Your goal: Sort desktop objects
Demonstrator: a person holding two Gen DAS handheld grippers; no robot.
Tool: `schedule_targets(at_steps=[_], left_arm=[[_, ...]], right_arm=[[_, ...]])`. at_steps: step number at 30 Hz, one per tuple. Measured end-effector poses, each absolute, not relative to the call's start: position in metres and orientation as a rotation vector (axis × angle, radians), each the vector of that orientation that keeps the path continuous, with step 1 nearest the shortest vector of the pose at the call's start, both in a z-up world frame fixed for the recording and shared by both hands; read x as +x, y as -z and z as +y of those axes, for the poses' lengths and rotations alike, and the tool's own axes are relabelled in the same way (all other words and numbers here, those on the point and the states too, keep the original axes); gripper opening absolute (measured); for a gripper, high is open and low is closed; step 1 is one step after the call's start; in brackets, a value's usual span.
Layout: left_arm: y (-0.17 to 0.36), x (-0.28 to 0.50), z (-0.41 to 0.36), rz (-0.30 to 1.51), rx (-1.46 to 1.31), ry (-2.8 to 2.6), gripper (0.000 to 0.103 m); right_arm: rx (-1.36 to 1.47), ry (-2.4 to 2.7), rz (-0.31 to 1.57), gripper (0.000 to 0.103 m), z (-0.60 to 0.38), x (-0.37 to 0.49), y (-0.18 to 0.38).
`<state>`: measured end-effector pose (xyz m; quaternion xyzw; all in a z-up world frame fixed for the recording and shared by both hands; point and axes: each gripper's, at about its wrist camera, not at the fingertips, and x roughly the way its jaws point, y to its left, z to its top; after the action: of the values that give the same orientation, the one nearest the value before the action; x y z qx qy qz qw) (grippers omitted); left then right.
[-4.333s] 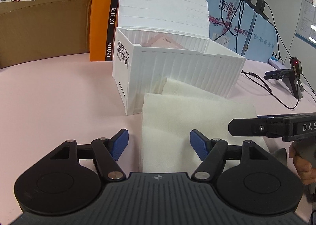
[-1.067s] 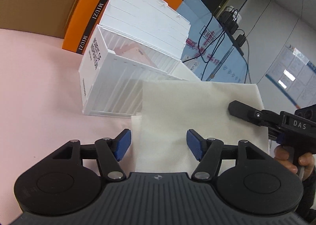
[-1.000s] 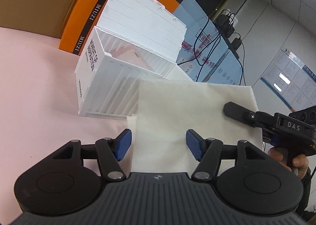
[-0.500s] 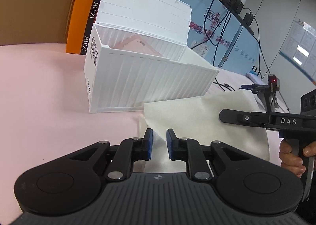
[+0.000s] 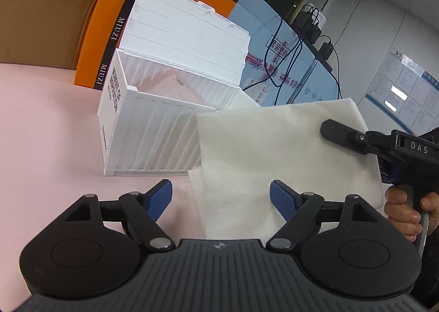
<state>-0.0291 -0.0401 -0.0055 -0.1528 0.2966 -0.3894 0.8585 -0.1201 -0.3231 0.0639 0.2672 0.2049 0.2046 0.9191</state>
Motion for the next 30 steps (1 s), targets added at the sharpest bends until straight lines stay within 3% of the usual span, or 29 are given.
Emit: schedule_targets(at_steps=[5, 7, 12, 30], left_arm=[[0.007, -0.024, -0.040, 0.640, -0.384, 0.866, 0.073], [0.009, -0.018, -0.039, 0.649, -0.452, 0.903, 0.060], [0.005, -0.015, -0.038, 0.617, -0.508, 0.921, 0.044], [-0.059, 0.004, -0.015, 0.359, -0.540, 0.840, 0.044]], right_arm=[[0.543, -0.457, 0.395, 0.013, -0.318, -0.118, -0.080], [0.536, -0.461, 0.392, 0.013, -0.315, -0.115, -0.084], [0.518, -0.472, 0.385, 0.013, -0.308, -0.110, -0.096], [0.450, -0.555, 0.287, 0.013, -0.272, -0.041, -0.161]])
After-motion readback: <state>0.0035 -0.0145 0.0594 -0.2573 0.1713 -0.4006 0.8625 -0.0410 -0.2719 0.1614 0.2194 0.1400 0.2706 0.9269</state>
